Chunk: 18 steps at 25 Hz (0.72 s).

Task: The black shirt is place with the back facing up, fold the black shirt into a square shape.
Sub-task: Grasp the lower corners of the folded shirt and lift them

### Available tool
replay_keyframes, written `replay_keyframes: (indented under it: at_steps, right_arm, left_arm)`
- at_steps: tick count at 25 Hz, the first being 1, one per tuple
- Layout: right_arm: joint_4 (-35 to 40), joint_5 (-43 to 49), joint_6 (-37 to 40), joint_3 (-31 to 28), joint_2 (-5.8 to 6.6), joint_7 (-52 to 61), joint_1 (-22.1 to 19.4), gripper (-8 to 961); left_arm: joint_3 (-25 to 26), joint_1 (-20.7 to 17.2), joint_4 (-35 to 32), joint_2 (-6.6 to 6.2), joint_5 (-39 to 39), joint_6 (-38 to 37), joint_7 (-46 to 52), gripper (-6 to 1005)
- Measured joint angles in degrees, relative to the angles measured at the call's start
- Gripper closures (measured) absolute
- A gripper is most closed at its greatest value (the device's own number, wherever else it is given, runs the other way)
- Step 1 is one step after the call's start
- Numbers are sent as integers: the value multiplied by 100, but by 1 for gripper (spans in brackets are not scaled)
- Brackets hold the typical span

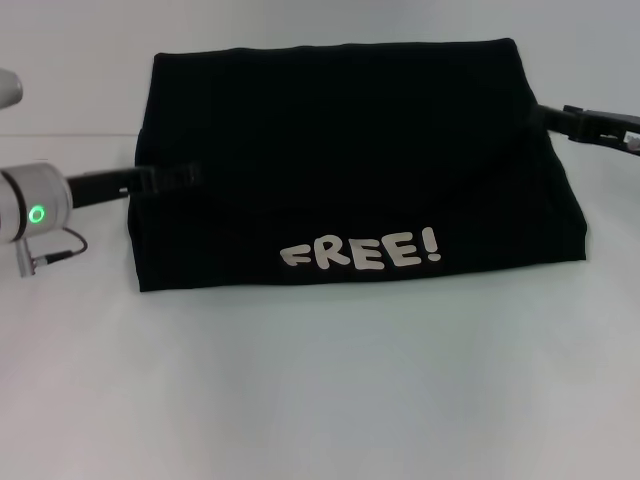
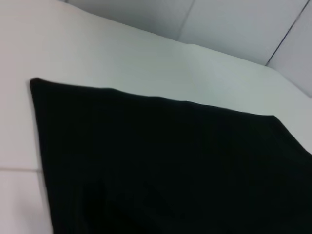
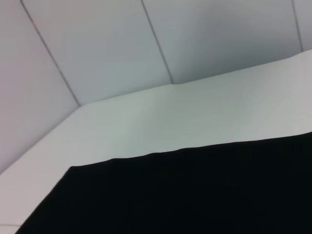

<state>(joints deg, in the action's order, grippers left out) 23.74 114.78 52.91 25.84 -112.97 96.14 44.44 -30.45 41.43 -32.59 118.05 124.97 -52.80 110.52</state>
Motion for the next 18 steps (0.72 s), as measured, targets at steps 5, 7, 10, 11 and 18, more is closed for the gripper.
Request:
replay_keyframes:
  at_steps: [5,7,10,11,18]
  right_arm:
    - [144,37,440,17,42,13,-197,323]
    - [200,36,586,18,78,85,-277,323]
    - [244,34,669,19,103,203,-349,324]
    - [252,34,672,18,106,219,-364,325]
    - [254,39,610,18,83,225,-357,326]
  left_arm:
    - [-21,-339,-322,177,-17,-158,-33,108]
    - [-27,-491,-459,220,-16,-370,-56,108]
    - [-29,-674,-616,276,-12,-653,-150,108]
    - [-29,-718,-653,292,-10,-677,-158,108]
    - [-32,-836,-741,297,155,-905,-64,109]
